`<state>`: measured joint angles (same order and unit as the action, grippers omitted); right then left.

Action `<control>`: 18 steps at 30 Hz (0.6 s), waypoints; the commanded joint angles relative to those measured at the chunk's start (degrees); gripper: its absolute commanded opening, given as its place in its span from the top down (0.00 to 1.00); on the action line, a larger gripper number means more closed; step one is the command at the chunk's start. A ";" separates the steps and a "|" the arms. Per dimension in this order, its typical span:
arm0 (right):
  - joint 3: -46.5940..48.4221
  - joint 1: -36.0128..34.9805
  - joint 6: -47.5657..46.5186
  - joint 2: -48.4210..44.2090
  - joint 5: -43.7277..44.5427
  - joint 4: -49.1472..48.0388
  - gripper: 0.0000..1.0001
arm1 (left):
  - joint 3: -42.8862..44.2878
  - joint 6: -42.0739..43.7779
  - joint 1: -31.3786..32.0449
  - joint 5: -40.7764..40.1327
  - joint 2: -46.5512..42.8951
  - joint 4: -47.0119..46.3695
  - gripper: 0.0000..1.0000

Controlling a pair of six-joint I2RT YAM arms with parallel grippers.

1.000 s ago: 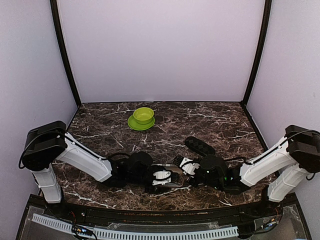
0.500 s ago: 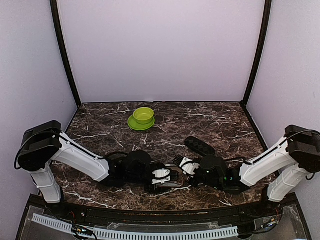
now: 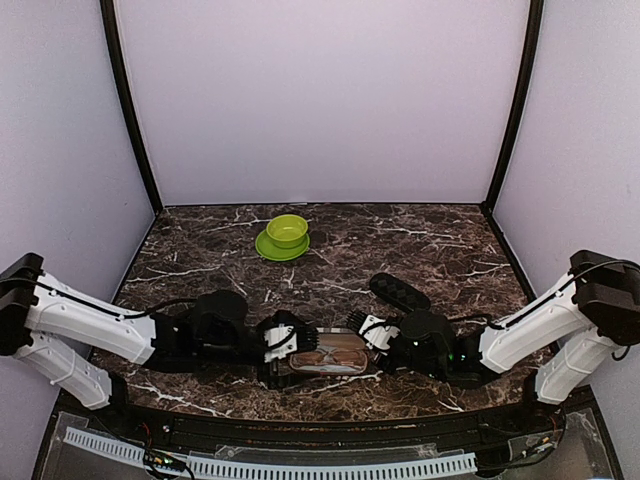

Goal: Organize the sunglasses
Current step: Pass from the right arm to the left

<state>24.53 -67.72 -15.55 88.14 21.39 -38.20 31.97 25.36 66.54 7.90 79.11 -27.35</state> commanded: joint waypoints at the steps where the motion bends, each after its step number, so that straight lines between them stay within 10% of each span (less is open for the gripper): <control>1: 0.35 0.71 -0.85 -1.32 -2.40 -3.00 1.00 | -3.25 -4.47 0.25 -6.68 -9.86 4.73 0.02; 12: 0.31 3.40 -7.55 -2.71 -8.68 -3.37 1.00 | -0.53 -7.93 -1.49 -18.15 -7.85 9.81 0.02; 18: 0.17 4.34 -9.20 -3.21 -10.40 -3.52 1.00 | 4.49 -14.60 -7.01 -10.89 -2.67 11.55 0.22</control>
<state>24.53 -64.05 -23.03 86.65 13.26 -38.13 32.58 16.03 62.43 -6.96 74.78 -17.65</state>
